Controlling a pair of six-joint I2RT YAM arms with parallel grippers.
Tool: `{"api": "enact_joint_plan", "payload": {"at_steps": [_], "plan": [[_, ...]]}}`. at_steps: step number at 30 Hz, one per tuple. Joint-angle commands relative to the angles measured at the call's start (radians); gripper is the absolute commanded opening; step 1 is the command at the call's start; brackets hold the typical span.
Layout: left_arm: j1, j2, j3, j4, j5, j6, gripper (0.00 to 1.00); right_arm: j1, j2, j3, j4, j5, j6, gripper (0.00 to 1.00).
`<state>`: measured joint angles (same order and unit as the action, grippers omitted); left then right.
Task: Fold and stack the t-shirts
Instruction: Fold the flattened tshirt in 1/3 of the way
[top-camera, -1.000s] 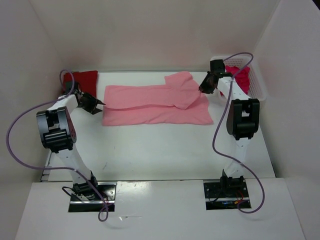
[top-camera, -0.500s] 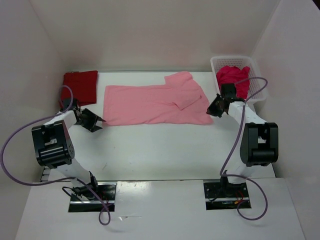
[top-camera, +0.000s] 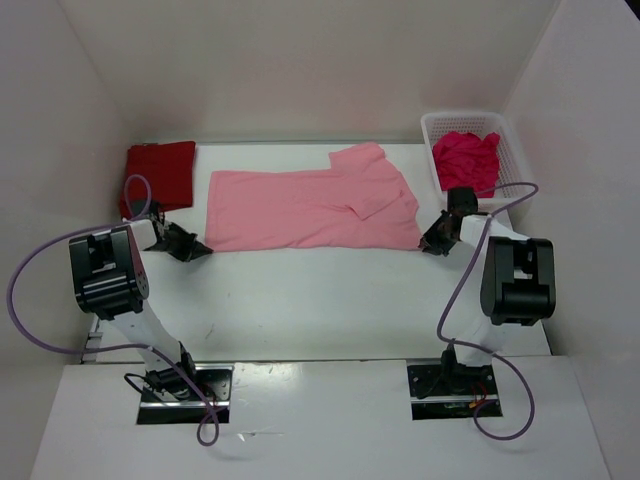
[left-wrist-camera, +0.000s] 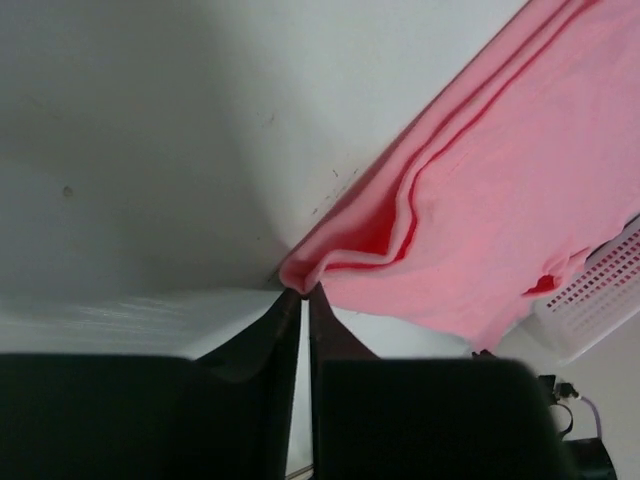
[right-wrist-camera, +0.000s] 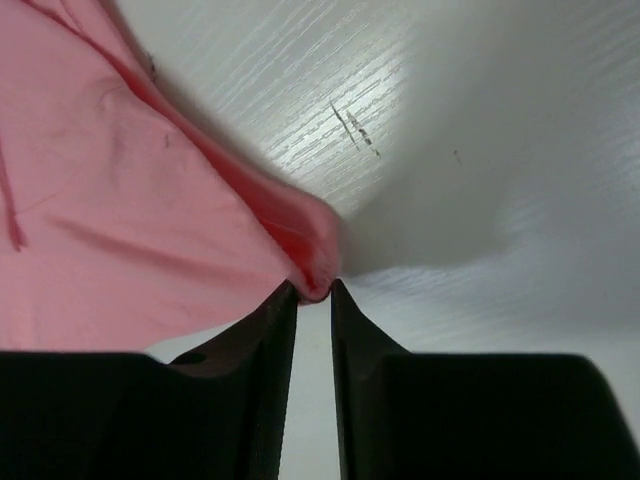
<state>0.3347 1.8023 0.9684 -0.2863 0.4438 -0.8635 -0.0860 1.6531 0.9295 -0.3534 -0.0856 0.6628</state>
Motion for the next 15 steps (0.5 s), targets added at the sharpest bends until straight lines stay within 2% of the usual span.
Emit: {"api": "enact_joint_plan", "payload": {"at_steps": [1,2,3,4,7,10,15], "plan": [[-0.003,0.012,0.029,0.015,0.009,0.012,0.05,-0.004,0.045,0.038,0.066,0.015,0.008,0.23],[-0.003,0.012,0.029,0.015,-0.002,0.012,0.03,-0.004,0.056,0.049,0.067,0.015,0.018,0.17],[-0.003,0.000,0.029,0.004,-0.002,0.012,0.00,-0.004,0.068,0.049,0.067,0.035,0.018,0.04],[-0.003,-0.014,0.029,-0.011,-0.011,0.023,0.00,-0.004,0.068,0.049,0.047,0.044,0.027,0.00],[0.010,-0.061,0.006,-0.040,-0.033,0.046,0.00,-0.033,-0.012,0.017,0.007,0.029,0.049,0.00],[0.065,-0.112,-0.039,-0.085,-0.024,0.089,0.00,-0.113,-0.122,-0.069,-0.028,-0.060,0.060,0.00],[0.144,-0.208,-0.150,-0.166,-0.010,0.158,0.00,-0.132,-0.346,-0.155,-0.154,-0.074,0.092,0.00]]}}
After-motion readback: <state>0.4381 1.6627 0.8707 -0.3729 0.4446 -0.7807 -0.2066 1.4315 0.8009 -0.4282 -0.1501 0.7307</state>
